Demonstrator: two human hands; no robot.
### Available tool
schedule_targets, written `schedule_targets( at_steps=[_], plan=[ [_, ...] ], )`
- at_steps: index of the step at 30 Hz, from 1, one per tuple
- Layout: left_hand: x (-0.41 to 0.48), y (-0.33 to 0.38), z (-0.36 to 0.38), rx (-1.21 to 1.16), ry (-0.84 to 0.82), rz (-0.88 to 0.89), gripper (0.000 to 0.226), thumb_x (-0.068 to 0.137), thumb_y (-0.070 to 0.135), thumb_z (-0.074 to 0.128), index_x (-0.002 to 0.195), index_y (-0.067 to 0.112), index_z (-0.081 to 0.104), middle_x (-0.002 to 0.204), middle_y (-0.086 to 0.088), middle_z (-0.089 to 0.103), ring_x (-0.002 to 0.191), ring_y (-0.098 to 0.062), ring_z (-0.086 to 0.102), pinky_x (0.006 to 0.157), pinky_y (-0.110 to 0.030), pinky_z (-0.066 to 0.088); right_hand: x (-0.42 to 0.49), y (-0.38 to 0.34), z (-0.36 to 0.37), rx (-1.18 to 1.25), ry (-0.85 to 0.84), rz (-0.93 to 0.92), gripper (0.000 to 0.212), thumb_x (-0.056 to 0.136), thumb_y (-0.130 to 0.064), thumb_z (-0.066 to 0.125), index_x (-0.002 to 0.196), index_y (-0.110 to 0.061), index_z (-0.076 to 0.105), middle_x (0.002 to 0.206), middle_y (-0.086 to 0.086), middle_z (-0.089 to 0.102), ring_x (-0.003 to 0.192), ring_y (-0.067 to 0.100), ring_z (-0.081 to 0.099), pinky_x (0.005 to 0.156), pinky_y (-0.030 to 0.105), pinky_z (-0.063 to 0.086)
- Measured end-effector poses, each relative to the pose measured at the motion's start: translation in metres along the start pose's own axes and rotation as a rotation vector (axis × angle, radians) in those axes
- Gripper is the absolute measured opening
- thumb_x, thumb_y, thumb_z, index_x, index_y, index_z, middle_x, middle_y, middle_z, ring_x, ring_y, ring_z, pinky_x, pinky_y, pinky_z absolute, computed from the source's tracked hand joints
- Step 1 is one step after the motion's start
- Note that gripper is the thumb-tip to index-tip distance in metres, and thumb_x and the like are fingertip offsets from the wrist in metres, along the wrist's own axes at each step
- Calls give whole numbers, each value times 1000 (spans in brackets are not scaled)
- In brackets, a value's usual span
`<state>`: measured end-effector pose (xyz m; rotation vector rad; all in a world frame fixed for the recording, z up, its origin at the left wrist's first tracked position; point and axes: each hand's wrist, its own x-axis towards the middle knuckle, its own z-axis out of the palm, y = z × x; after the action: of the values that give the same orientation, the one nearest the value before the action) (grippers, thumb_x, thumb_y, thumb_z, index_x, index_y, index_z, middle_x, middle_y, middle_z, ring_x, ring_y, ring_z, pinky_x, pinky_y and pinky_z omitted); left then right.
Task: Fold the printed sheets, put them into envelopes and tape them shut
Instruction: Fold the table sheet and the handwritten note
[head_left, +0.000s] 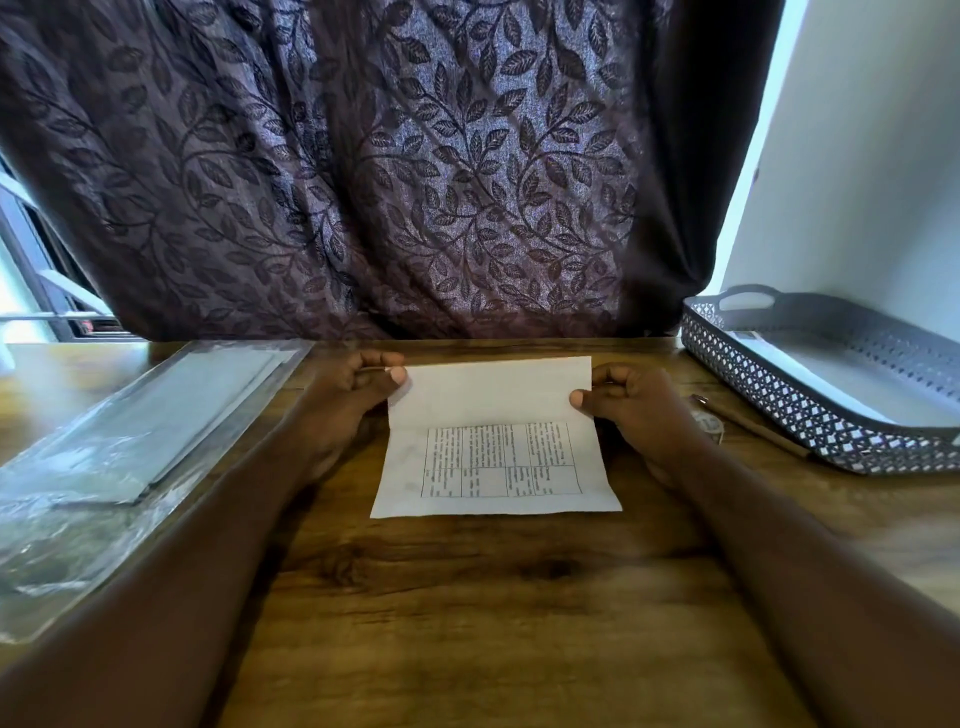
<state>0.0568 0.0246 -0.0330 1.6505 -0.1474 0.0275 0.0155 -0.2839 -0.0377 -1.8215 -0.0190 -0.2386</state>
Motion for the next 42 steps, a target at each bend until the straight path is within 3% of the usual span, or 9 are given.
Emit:
schedule_targets(
  at_steps=[5,18,21,26,29,33,35,37,42],
  plan=[
    [-5,-1,11,-13,-188,-42,30,96,7,58,126,12,60,113,-9,75,102,-25,73,89,-45,57,1,-1,-3,130,62,-4,15,90,-5,70,104,-7,69,97,6,79,90,22,76,83,43,60],
    [-3,-5,4,-238,-176,-88,32,96,-2,51,120,14,64,110,-11,75,98,-27,74,77,-40,62,2,0,-1,334,-55,100,20,89,8,61,102,-3,71,104,14,77,95,28,75,78,41,61],
    [-6,-2,6,-308,-149,-91,26,95,-6,48,109,4,67,98,-16,76,85,-27,75,63,-34,62,1,-1,0,350,-56,100,20,90,11,58,92,-2,73,96,15,77,88,27,76,74,37,63],
    [-5,-4,-1,-267,-139,-119,37,101,15,37,110,-5,67,107,-28,71,95,-38,70,65,-35,62,7,3,0,318,-45,77,30,94,5,44,88,8,73,102,19,76,100,30,72,84,40,60],
    [-3,-4,1,-286,-112,-150,31,101,25,49,104,1,68,107,-24,73,98,-37,70,74,-40,61,8,7,1,276,-50,76,17,93,-1,60,95,6,75,102,15,77,101,25,73,91,38,58],
    [-1,-4,5,-201,-117,-89,31,98,27,59,80,8,76,94,-17,75,94,-35,70,82,-45,58,10,13,2,96,-51,15,16,81,2,76,96,-3,78,102,4,78,102,14,72,93,28,55],
    [-1,-6,6,-126,-111,-38,9,89,8,68,84,9,75,92,-11,75,95,-31,68,75,-36,60,9,12,3,48,-29,-14,16,80,3,77,93,-6,78,101,1,78,101,12,72,86,23,55],
    [-1,-8,9,-46,-105,-21,20,84,-2,71,100,8,73,94,-11,76,89,-25,71,68,-30,61,8,12,3,-36,5,-66,16,80,1,78,91,-11,78,98,-2,77,96,12,71,78,21,54],
    [4,-16,13,292,-44,109,18,82,14,79,98,21,78,100,3,77,92,-18,73,88,-45,59,8,8,8,-129,48,-130,28,80,-1,80,99,-20,73,98,4,72,92,20,68,80,34,60]
  ],
)
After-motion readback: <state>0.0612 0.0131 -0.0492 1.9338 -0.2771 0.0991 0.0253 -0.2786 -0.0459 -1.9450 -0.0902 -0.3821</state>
